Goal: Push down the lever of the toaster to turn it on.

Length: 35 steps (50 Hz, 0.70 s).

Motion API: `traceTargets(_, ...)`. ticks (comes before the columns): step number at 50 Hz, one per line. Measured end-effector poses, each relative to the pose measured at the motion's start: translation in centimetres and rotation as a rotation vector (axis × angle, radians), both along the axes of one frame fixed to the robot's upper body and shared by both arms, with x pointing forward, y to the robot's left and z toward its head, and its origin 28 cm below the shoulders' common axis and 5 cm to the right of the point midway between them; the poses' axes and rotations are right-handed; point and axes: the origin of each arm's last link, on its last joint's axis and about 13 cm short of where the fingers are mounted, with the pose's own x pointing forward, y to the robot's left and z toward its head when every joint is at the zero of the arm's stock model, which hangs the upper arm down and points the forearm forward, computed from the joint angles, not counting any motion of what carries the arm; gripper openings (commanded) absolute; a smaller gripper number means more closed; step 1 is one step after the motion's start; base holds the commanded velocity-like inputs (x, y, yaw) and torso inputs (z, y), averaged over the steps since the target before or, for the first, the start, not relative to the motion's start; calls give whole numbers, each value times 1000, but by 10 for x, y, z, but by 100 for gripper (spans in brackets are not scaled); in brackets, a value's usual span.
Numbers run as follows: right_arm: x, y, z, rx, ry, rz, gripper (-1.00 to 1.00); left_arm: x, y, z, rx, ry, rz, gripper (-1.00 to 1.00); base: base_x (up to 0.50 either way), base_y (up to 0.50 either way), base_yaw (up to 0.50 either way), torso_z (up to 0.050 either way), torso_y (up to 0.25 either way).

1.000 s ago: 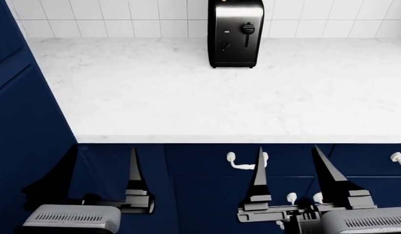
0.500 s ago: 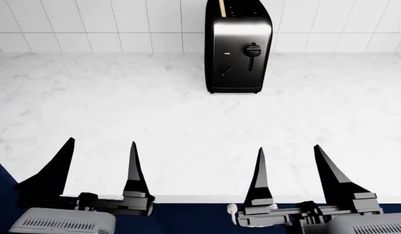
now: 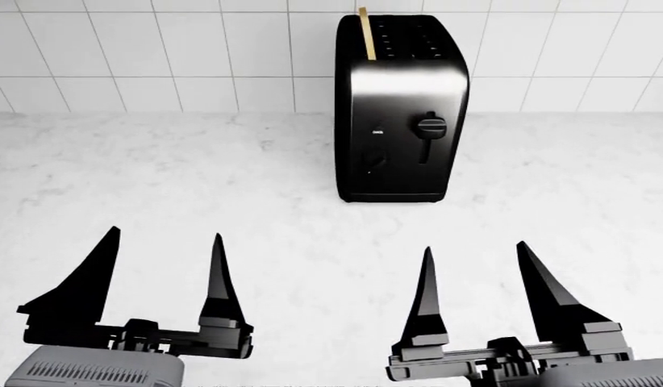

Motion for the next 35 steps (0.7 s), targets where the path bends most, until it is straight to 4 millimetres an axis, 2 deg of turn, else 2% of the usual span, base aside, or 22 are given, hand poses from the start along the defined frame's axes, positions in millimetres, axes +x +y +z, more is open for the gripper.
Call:
traceTargets(8,2,-1,3,5,44,-7,100,-1,0,1,-2,-4,-3,100,0,0,0,0,0)
traceTargets(14,11,-3,13,9,93,-54,100,-1,2,1,-4,-7,-3,100,0,0,0,0,0)
traceTargets(35,53,-6,87,-15,326,-53,100,-5,4,5,-15,-29,-4,100,0,0,0,0,0)
